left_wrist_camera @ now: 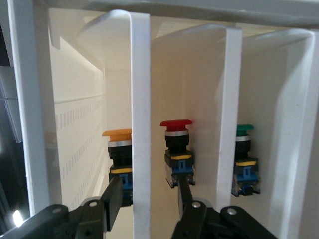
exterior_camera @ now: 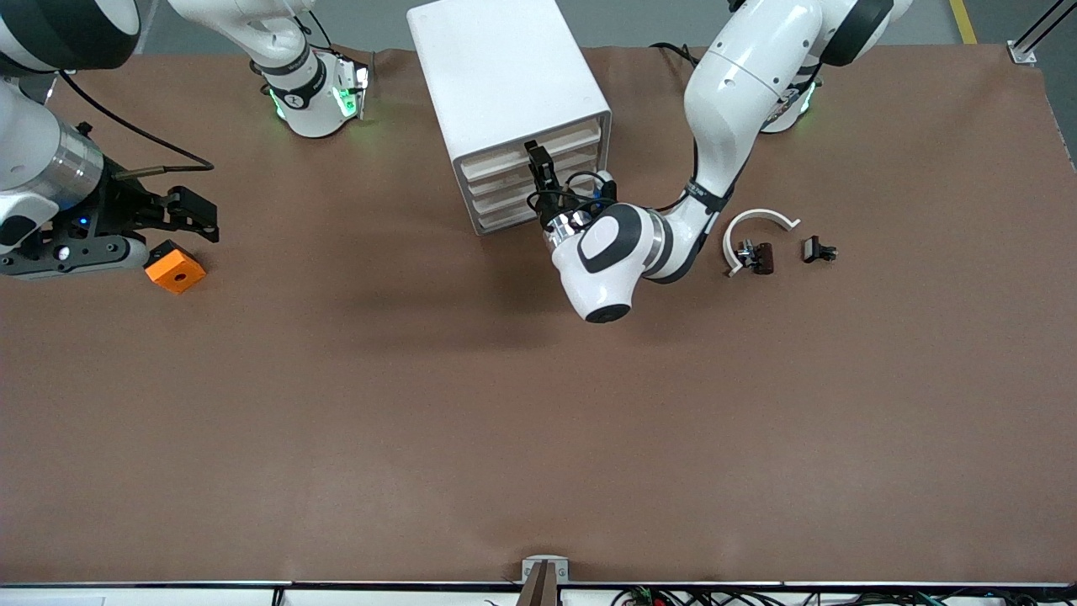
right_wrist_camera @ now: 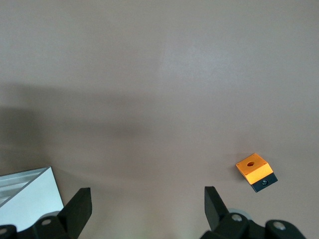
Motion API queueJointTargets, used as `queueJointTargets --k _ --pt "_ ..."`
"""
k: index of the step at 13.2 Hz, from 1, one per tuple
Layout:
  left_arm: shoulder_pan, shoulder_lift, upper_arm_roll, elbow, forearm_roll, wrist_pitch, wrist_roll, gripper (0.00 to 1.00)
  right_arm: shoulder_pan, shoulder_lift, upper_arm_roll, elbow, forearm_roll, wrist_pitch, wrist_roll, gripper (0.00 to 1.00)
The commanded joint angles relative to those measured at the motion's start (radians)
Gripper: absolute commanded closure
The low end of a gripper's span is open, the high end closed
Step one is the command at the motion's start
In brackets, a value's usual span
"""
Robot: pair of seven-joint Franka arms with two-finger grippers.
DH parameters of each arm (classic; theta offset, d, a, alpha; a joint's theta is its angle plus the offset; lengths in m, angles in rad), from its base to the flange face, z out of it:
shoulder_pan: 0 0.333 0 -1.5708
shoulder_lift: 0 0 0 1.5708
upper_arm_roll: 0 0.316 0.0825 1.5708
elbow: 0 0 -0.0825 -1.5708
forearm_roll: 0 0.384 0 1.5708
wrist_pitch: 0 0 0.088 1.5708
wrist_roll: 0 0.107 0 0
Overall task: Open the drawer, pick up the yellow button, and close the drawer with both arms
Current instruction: 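Grasp the drawer handle with the left gripper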
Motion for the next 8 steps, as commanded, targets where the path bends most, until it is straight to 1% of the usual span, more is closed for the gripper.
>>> queueJointTargets --k 1,2,3,4,6,8 --pt "0.001 0.007 0.003 0.014 -0.017 -0.021 -0.019 0.73 -0.006 0.004 0.002 0.014 -0.005 -0.005 0.008 0.0" --pt "0.001 0.007 0.003 0.014 -0.014 -0.021 -0.017 0.8 -0.005 0.004 0.002 0.016 -0.005 -0.005 0.009 0.0" --pt "0.008 0.007 0.003 0.014 -0.013 -0.021 -0.013 0.92 -0.005 0.004 0.004 0.016 -0.004 -0.005 0.012 0.0" --pt "0.012 0.015 0.007 0.014 -0.013 -0.021 -0.013 1.0 0.003 0.004 0.004 0.016 -0.002 -0.009 0.017 0.0" --pt "0.015 0.021 0.013 0.016 -0.008 -0.02 -0.014 1.0 0.012 0.004 0.007 0.02 0.0 -0.012 0.081 0.0" --pt "0.042 0.024 0.015 0.017 -0.003 -0.02 -0.01 1.0 0.053 0.003 0.007 0.033 0.0 -0.014 0.158 0.0"
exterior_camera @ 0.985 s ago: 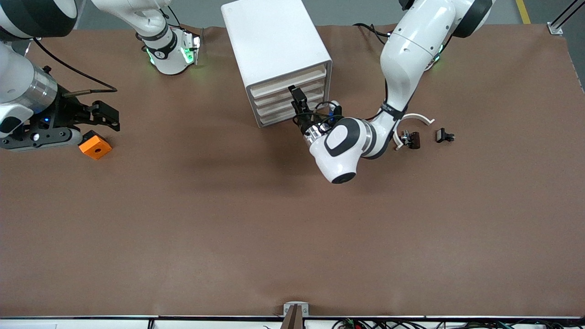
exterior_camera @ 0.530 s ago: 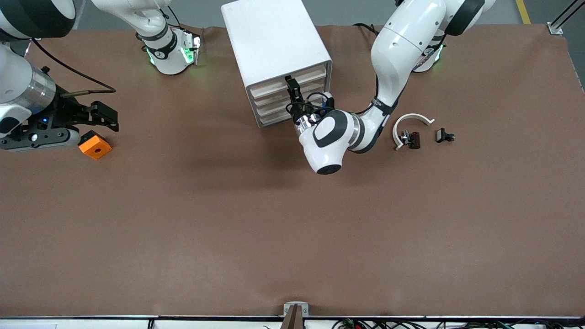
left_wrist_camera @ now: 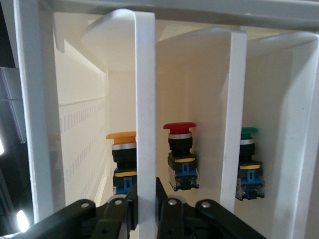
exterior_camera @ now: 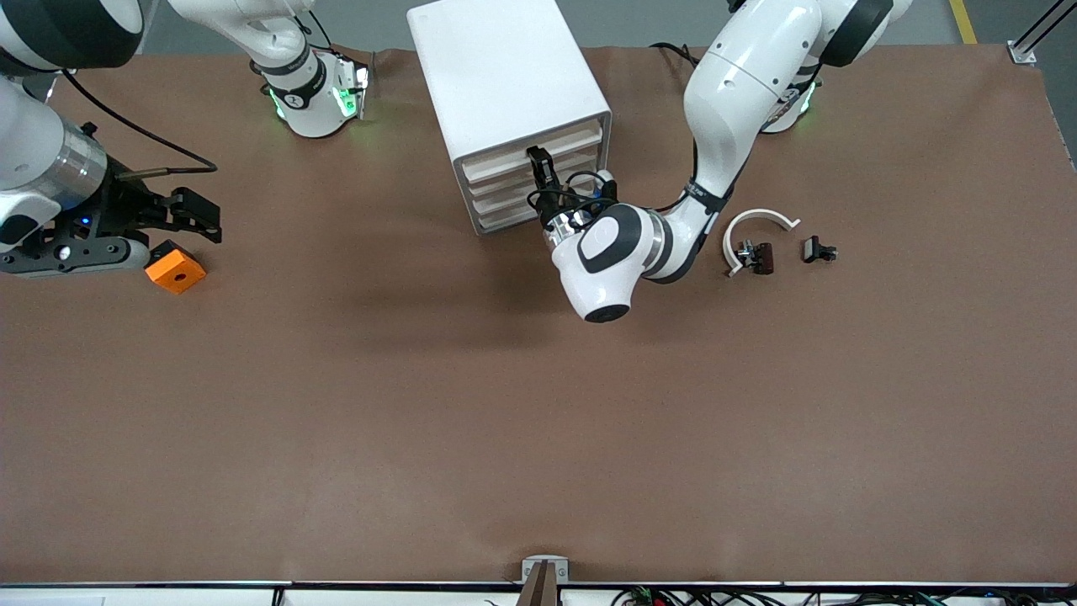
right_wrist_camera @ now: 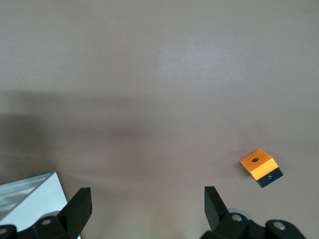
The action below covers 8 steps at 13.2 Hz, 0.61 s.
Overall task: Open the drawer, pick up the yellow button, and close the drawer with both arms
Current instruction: 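Grasp the drawer handle with the left gripper, then pull the drawer open with the left gripper while the right gripper approaches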
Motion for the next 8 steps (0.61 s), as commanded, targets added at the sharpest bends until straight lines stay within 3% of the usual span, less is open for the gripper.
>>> queueJointTargets --k 1,5,8 --pt "0.048 0.021 0.014 0.017 0.005 -0.003 -0.008 1.0 0.05 0.003 0.0 0.028 -0.002 -0.015 0.11 0.0" --pt "0.078 0.032 0.072 0.023 0.001 0.021 -0.008 1.0 0.143 -0.001 0.0 0.036 -0.002 -0.018 0.287 0.0" --pt "0.078 0.034 0.124 0.027 0.001 0.038 -0.008 1.0 0.271 -0.002 0.0 0.046 -0.004 -0.035 0.598 0.0"
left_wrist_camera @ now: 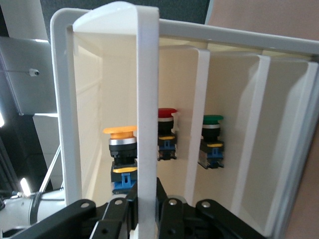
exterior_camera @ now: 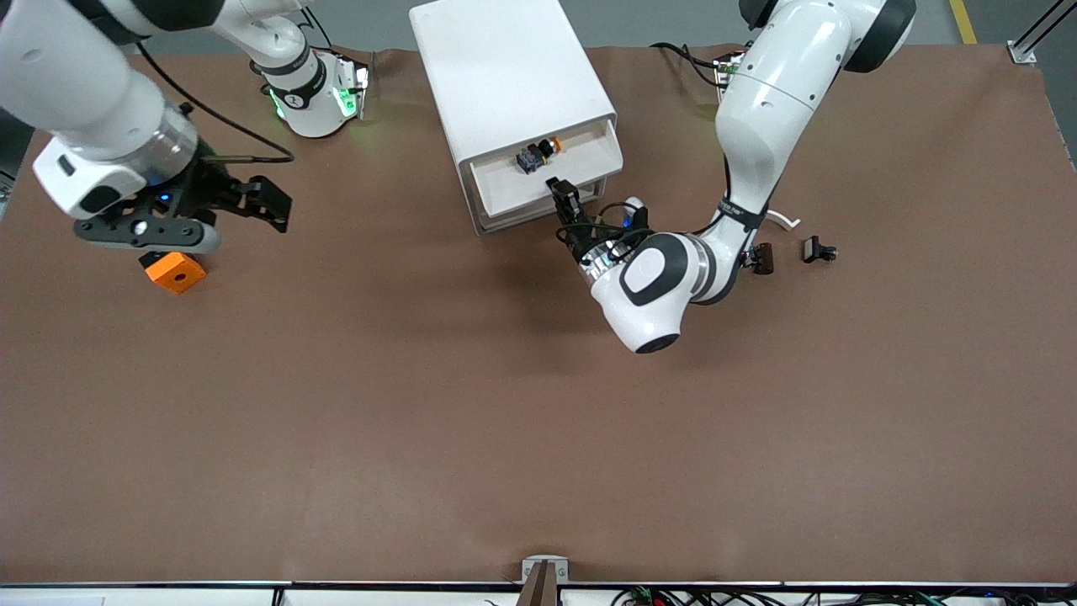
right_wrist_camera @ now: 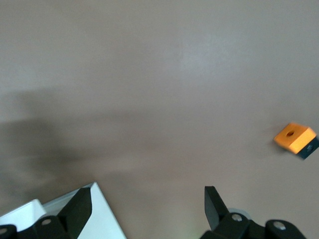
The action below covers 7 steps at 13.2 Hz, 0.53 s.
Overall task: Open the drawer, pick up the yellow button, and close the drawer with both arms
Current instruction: 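Pull the drawer open with the left gripper while the right gripper approaches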
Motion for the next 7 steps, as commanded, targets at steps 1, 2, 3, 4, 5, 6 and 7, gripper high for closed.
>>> queueJointTargets --k 1,2,3,4,5,6,7 --pt "-0.002 0.028 0.068 0.018 0.022 0.048 -0.008 1.0 0.117 -0.002 -0.004 0.022 -0.003 -0.023 0.296 0.0" --pt "0.001 0.029 0.073 0.038 0.022 0.048 -0.008 1.0 0.172 -0.002 -0.004 0.022 -0.001 -0.022 0.396 0.0" --pt "0.002 0.029 0.073 0.047 0.022 0.049 -0.008 1.0 0.224 0.0 -0.006 0.022 -0.003 -0.02 0.482 0.0" --pt "0.002 0.028 0.075 0.052 0.022 0.048 -0.008 1.0 0.255 0.004 -0.006 0.022 -0.001 -0.011 0.559 0.0" --pt "0.002 0.025 0.075 0.055 0.022 0.048 -0.008 1.0 0.27 0.008 -0.006 0.022 -0.001 -0.009 0.607 0.0" --pt "0.002 0.025 0.075 0.061 0.022 0.048 -0.009 1.0 0.278 0.017 -0.006 0.024 0.003 -0.009 0.63 0.0" --pt "0.002 0.025 0.075 0.063 0.023 0.049 -0.008 0.98 0.284 0.02 -0.006 0.024 0.031 -0.008 0.664 0.0"
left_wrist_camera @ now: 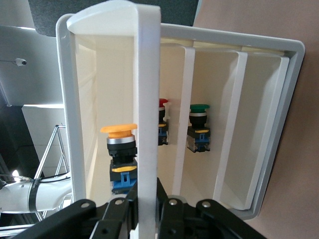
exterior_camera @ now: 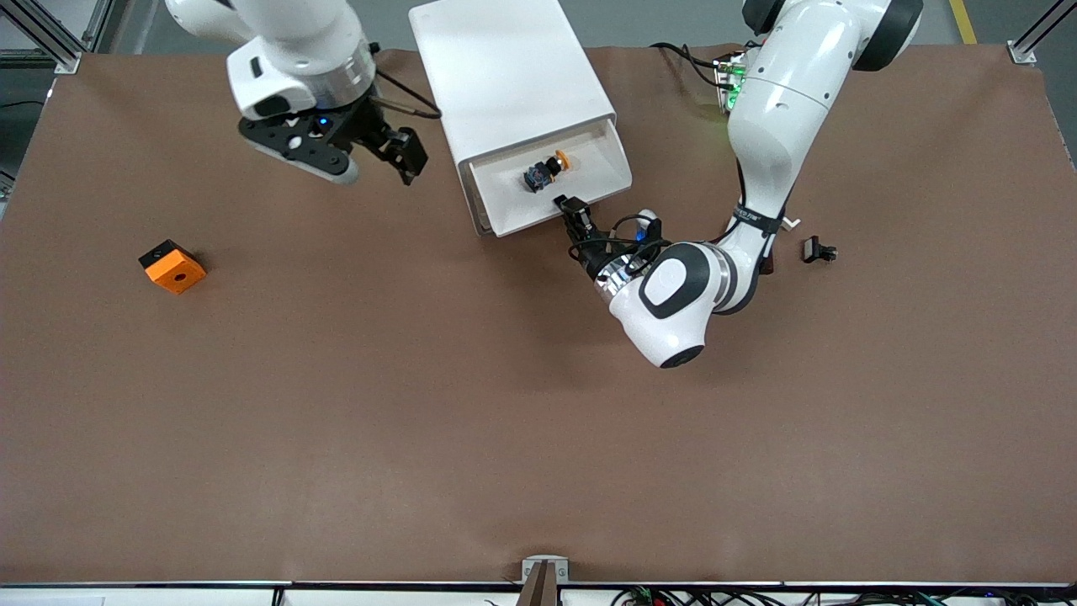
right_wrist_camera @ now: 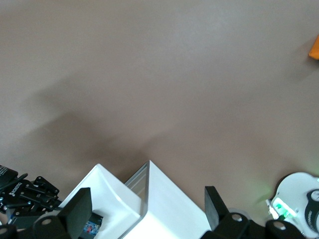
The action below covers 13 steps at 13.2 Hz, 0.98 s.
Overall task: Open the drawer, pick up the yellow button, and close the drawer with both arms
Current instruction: 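Pull the drawer open with the left gripper while the right gripper approaches, then grasp the yellow button with the right gripper while the left gripper releases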
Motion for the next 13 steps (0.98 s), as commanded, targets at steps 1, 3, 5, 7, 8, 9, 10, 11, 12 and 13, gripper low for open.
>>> queueJointTargets --k 1,3,5,7,8,9,10,11,12,13 --pt "-0.001 0.026 0.04 0.029 0.03 0.049 -0.006 0.78 0.004 0.023 -0.011 0.016 0.069 0.004 0.1 0.0" --pt "-0.003 0.021 0.049 0.045 0.031 0.047 0.009 0.0 0.01 0.037 -0.011 0.015 0.114 0.042 0.236 0.0" --pt "-0.001 0.02 0.056 0.084 0.034 0.047 0.007 0.0 0.067 0.059 -0.012 0.015 0.108 0.084 0.348 0.0" --pt "-0.001 0.011 0.102 0.117 0.034 0.046 0.007 0.0 0.106 0.088 -0.012 0.016 0.108 0.124 0.417 0.0" --pt "0.0 0.009 0.124 0.135 0.034 0.044 0.009 0.0 0.123 0.103 -0.012 0.016 0.106 0.141 0.438 0.0" --pt "0.0 0.009 0.151 0.15 0.036 0.044 0.016 0.0 0.134 0.118 -0.012 0.016 0.108 0.156 0.442 0.0" --pt "0.0 0.009 0.186 0.16 0.036 0.044 0.036 0.0 0.143 0.135 -0.012 0.016 0.109 0.158 0.427 0.0" --pt "-0.001 0.006 0.217 0.161 0.042 0.039 0.079 0.0 0.153 0.158 -0.011 0.016 0.112 0.167 0.418 0.0" --pt "-0.001 -0.002 0.245 0.161 0.065 0.039 0.127 0.0 0.174 0.184 -0.011 0.016 0.112 0.184 0.419 0.0" --pt "-0.001 -0.006 0.271 0.161 0.097 0.039 0.177 0.0 0.205 0.209 -0.012 0.016 0.111 0.202 0.421 0.0"
